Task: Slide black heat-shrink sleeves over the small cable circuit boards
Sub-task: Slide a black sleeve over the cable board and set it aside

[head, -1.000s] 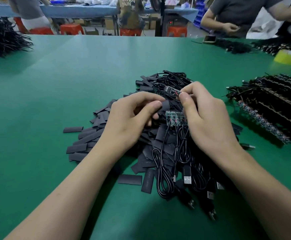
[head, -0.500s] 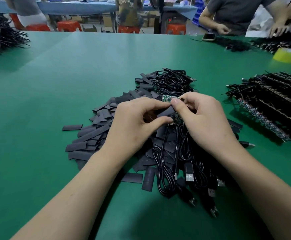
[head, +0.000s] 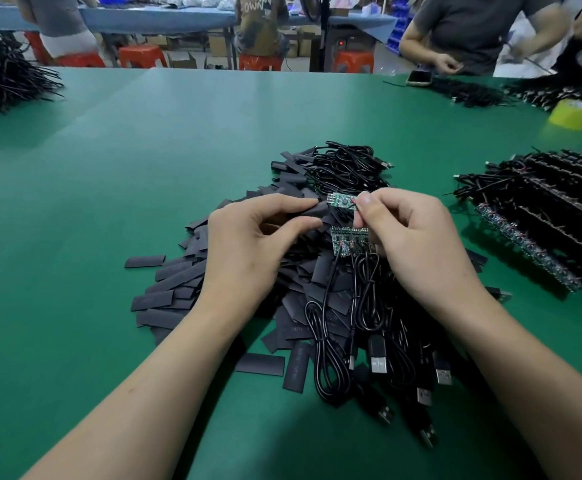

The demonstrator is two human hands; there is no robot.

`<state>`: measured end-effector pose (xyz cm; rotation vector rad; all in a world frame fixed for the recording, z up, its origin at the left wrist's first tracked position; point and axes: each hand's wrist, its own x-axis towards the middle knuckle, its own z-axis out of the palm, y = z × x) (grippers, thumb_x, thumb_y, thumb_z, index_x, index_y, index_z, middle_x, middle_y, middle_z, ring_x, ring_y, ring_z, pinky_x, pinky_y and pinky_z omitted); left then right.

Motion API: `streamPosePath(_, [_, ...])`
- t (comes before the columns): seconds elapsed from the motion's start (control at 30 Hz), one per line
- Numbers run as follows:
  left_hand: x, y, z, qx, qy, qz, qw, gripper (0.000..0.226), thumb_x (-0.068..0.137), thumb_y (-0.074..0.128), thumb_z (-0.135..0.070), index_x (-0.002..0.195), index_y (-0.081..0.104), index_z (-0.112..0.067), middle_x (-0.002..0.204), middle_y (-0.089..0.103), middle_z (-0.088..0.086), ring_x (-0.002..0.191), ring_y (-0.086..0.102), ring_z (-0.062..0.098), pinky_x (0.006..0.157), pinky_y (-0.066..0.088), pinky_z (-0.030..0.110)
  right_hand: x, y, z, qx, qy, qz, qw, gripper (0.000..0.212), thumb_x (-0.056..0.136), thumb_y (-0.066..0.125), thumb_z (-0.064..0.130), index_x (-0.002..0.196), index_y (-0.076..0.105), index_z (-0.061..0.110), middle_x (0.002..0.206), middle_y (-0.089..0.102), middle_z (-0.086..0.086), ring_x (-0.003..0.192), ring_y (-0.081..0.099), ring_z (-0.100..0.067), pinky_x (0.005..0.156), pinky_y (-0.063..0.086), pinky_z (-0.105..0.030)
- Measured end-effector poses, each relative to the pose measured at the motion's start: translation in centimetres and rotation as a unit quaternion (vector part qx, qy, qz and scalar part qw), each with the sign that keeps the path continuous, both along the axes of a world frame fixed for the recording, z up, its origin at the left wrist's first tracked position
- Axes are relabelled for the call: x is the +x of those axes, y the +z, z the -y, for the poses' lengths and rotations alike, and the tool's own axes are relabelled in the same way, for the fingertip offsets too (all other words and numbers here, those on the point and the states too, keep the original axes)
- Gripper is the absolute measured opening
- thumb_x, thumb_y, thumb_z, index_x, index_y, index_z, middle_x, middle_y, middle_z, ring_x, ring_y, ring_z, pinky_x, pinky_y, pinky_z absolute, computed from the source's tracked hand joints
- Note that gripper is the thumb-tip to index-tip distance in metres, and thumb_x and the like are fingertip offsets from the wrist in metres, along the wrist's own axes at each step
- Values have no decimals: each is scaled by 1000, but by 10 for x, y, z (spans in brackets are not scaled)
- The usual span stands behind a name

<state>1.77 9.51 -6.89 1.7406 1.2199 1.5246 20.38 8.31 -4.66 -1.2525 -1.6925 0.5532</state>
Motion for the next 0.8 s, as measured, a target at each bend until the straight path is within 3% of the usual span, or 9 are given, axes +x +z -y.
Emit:
streamPosePath(0.27, [0,-1,-2,-6,6,15,1000,21,81,85,-16,95,80,-31,87,79,-14,85,76,14,85,61,38,-1,-1,1,-1,-13,16,1000,39,104,53,33,69,62,16,49,36,6,47,30,-7,51,26,-31])
streamPosePath(0.37, [-2,-2,-2,1,15,-7,1000,19,81,85,-18,97,81,-28,84,78,-14,81,76,15,80,61,32,-1,-1,1,6,-12,33,999,39,104,54,31,68,62,16,44,34,11,45,31,-7,47,23,-21])
streamPosePath(0.53, [-4,-3,-3,8,14,-46,999,21,81,85,-17,98,81,-28,75,76,-17,69,74,4,71,54,16,-1,0,3,4,-11,66,998,38,103,55,29,68,62,17,43,41,15,44,38,-5,48,28,-16])
streamPosePath(0.7, [-9,1,-3,55,-10,-99,993,21,82,83,-14,102,81,-20,89,78,-10,77,74,7,77,58,22,0,1,3,-15,7,80,997,38,103,56,30,68,64,18,41,40,15,43,39,-5,48,28,-15])
streamPosePath(0.8, [-12,3,-3,61,-25,-120,991,20,82,83,-17,102,81,-20,93,78,-10,81,72,10,77,55,19,2,3,2,-28,21,79,996,37,103,56,31,69,65,19,41,38,14,42,36,-6,47,26,-17])
